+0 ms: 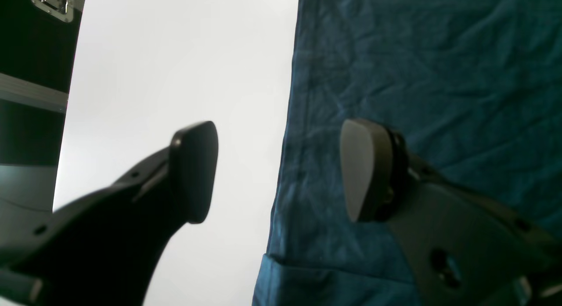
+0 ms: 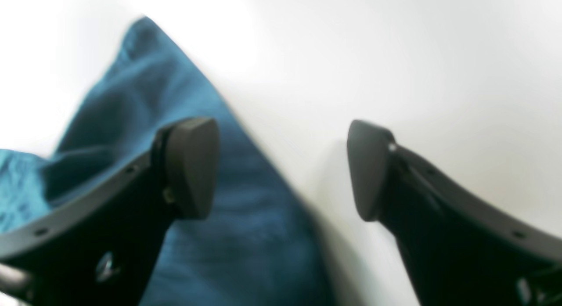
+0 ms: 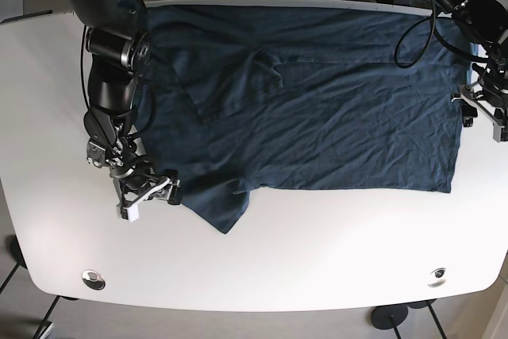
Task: Fold the T-shirt properly
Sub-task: 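Grasp the hem edge with both grippers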
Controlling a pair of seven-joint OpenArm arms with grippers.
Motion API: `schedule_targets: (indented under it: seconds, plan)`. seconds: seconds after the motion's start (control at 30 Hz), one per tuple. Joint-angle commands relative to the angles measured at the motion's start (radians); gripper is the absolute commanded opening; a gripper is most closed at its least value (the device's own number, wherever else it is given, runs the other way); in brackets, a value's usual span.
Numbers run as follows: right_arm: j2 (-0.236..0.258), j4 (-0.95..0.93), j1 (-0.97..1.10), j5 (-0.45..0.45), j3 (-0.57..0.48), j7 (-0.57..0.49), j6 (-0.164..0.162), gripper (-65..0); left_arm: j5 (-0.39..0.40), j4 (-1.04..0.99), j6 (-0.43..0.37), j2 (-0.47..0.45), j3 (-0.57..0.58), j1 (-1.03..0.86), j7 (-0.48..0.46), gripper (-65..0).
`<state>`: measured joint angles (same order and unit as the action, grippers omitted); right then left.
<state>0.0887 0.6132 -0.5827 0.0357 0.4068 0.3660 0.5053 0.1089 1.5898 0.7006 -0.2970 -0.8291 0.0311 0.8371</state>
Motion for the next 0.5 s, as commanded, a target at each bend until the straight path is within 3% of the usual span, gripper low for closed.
schedule_targets:
  seconds: [0.03, 0.2, 0.23, 0.33, 0.4, 0.5]
  plan:
    - [-0.048, 0.001, -0.021, -0.04, -0.003, 0.015, 0.01, -21.2, 0.007, -0.009, -0.003, -0.023, 0.0, 0.013, -0.023, -24.9]
    - [-0.097, -0.002, -0.02, -0.093, -0.003, -0.017, 0.002, -22.0, 0.004, -0.156, -0.003, -0.075, 0.057, 0.076, -0.023, -25.1]
    - [-0.097, -0.002, -0.018, -0.093, -0.003, -0.025, 0.0, -25.0, 0.005, -0.18, -0.003, -0.078, 0.058, 0.089, -0.029, -25.1]
    - [-0.097, -0.002, -0.02, -0.093, -0.003, -0.035, 0.0, -50.1, -0.002, -0.297, -0.02, -0.098, 0.089, 0.177, -0.078, -24.9]
    - [-0.097, -0.002, -0.021, -0.095, -0.003, -0.034, -0.001, -63.3, -0.03, -0.386, -0.077, -0.127, 0.123, 0.24, -0.088, -24.4]
    - [-0.097, 0.0, -0.03, -0.095, -0.003, -0.034, -0.001, -61.7, -0.033, -0.538, -0.129, -0.141, 0.201, 0.346, -0.135, -19.2]
